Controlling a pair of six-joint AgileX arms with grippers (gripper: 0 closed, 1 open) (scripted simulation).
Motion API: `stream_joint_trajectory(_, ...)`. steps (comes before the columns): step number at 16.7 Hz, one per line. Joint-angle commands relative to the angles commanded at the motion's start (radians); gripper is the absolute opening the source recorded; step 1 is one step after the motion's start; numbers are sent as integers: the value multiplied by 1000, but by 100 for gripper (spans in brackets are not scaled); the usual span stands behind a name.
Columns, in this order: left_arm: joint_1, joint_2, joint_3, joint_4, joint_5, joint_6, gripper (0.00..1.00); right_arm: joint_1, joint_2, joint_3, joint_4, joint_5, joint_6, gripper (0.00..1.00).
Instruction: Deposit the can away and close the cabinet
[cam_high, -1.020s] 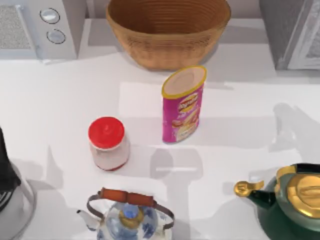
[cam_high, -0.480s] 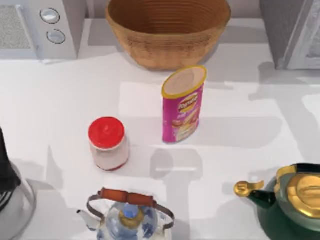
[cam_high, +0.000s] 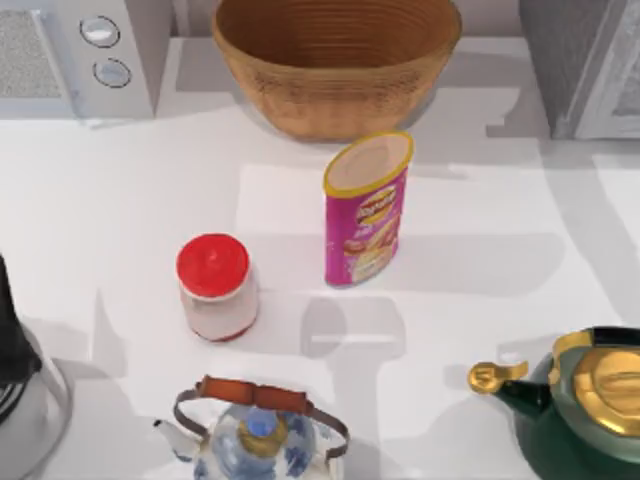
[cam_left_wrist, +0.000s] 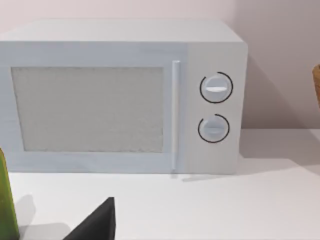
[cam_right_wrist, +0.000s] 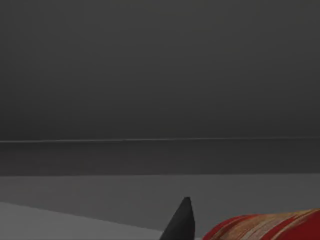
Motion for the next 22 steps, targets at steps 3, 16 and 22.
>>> stream_joint_trajectory(3, 0, 0, 0, 0, 0, 0, 100, -7, 27, 10, 0, 11, -25, 0)
stream_joint_trajectory(16, 0, 0, 0, 0, 0, 0, 100, -44, 347, 378, -119, -6, -38, 0)
stream_joint_trajectory(22, 0, 0, 0, 0, 0, 0, 100, -77, 663, 865, -220, -43, -32, 0)
